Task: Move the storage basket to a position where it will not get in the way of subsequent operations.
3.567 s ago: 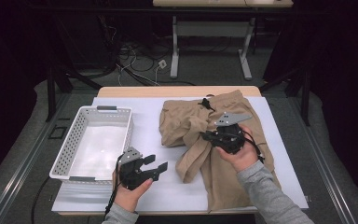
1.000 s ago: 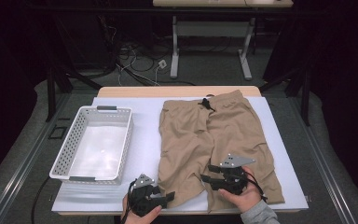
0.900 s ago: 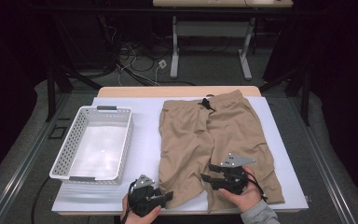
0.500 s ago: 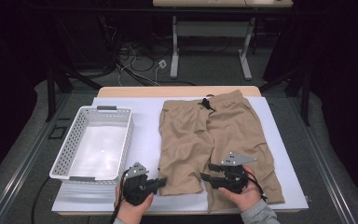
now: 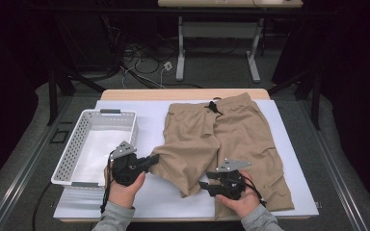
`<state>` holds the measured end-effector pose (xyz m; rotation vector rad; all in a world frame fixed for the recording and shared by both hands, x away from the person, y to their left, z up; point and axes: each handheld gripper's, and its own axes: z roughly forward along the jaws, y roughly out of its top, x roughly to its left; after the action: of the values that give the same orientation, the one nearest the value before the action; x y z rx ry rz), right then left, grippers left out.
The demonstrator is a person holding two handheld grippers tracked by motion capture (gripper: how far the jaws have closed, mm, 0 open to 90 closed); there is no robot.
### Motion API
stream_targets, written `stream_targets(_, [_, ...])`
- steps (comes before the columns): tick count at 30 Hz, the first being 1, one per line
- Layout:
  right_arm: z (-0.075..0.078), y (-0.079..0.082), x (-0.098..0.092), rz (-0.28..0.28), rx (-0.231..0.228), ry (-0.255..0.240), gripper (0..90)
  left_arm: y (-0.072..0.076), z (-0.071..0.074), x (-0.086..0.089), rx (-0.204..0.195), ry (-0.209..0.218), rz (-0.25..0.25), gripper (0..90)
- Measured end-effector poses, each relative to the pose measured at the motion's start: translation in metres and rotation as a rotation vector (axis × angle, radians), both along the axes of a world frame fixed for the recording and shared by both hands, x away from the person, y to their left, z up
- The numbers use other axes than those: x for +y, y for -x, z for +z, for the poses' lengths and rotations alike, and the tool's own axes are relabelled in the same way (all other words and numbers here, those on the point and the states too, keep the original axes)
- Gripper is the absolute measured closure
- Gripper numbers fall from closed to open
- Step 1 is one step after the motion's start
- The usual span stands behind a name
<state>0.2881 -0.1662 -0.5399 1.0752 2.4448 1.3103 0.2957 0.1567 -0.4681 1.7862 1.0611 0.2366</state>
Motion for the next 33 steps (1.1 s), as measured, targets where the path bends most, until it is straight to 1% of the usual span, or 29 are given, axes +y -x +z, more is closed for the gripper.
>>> stream_targets(1, [-0.001,-0.001,0.002,-0.002,-0.001,-0.007,50.3,-0.002,0.000,0.003,0.000,0.006,0.010,88.9])
stream_targets(3, [-0.002,-0.003,0.005,0.002,0.012,-0.001,50.5,-0.004,0.001,0.008,0.000,0.005,0.025,88.9])
stream_targets(5, [-0.002,-0.005,0.009,0.012,0.019,0.029,50.9,-0.004,0.001,0.013,-0.007,0.000,0.042,88.9])
stream_targets(6, [-0.004,-0.006,0.012,0.009,0.012,0.021,51.0,-0.004,0.001,0.016,-0.007,-0.002,0.051,88.9])
stream_targets(7, [-0.004,-0.008,0.015,0.009,0.018,0.020,51.0,-0.004,0.001,0.018,-0.004,-0.002,0.053,88.9])
stream_targets(11, [-0.007,-0.013,0.025,0.022,0.039,0.047,51.2,-0.002,-0.001,0.023,0.003,-0.006,0.070,88.8])
stream_targets(12, [-0.009,-0.014,0.028,0.024,0.052,0.058,51.2,-0.002,-0.002,0.024,0.006,-0.010,0.069,88.9])
stream_targets(13, [-0.012,-0.014,0.030,0.023,0.040,0.050,51.7,-0.001,-0.002,0.025,0.008,-0.012,0.070,88.9])
stream_targets(14, [-0.012,-0.015,0.033,0.038,0.063,0.083,52.2,-0.001,-0.003,0.025,0.006,-0.011,0.073,88.8])
stream_targets(15, [-0.014,-0.015,0.035,0.036,0.063,0.083,53.7,0.000,-0.004,0.026,0.011,-0.012,0.074,88.8])
stream_targets(18, [-0.017,-0.015,0.041,0.064,0.105,0.106,60.6,0.000,-0.005,0.027,0.016,-0.010,0.078,88.8])
stream_targets(19, [-0.017,-0.014,0.042,0.062,0.092,0.120,63.6,0.000,-0.005,0.028,0.017,-0.011,0.078,88.8])
stream_targets(20, [-0.017,-0.012,0.043,0.060,0.081,0.134,68.9,0.000,-0.005,0.028,0.017,-0.012,0.078,88.8])
stream_targets(21, [-0.017,-0.011,0.044,0.054,0.083,0.135,73.1,0.000,-0.005,0.028,0.018,-0.015,0.078,88.8])
stream_targets(22, [-0.016,-0.010,0.044,0.055,0.093,0.145,80.3,0.000,-0.006,0.028,0.018,-0.015,0.077,88.8])
stream_targets(23, [-0.017,-0.011,0.044,0.058,0.091,0.136,84.8,0.000,-0.006,0.028,0.016,-0.014,0.078,88.8])
stream_targets(24, [-0.015,-0.011,0.043,0.058,0.119,0.145,88.0,-0.001,-0.006,0.028,0.018,-0.012,0.080,88.8])
stream_targets(25, [-0.015,-0.011,0.042,0.060,0.137,0.129,88.7,-0.001,-0.006,0.028,0.019,-0.009,0.082,88.8])
stream_targets(26, [-0.013,-0.011,0.041,0.066,0.164,0.125,89.0,-0.001,-0.006,0.029,0.018,-0.010,0.084,88.8])
stream_targets(27, [-0.011,-0.011,0.039,0.075,0.171,0.112,89.1,-0.001,-0.006,0.029,0.019,-0.009,0.085,88.8])
stream_targets(29, [-0.006,-0.007,0.033,0.064,0.178,0.081,89.3,-0.001,-0.006,0.030,0.018,-0.006,0.088,88.8])
stream_targets(30, [-0.002,-0.005,0.029,0.066,0.169,0.064,89.3,0.000,-0.005,0.031,0.021,-0.006,0.088,88.8])
stream_targets(31, [0.003,-0.002,0.024,0.062,0.163,0.058,89.3,0.000,-0.005,0.032,0.023,0.002,0.091,88.8])
stream_targets(33, [0.013,0.004,0.009,0.047,0.143,0.011,89.4,0.001,-0.005,0.032,0.025,0.003,0.086,88.8])
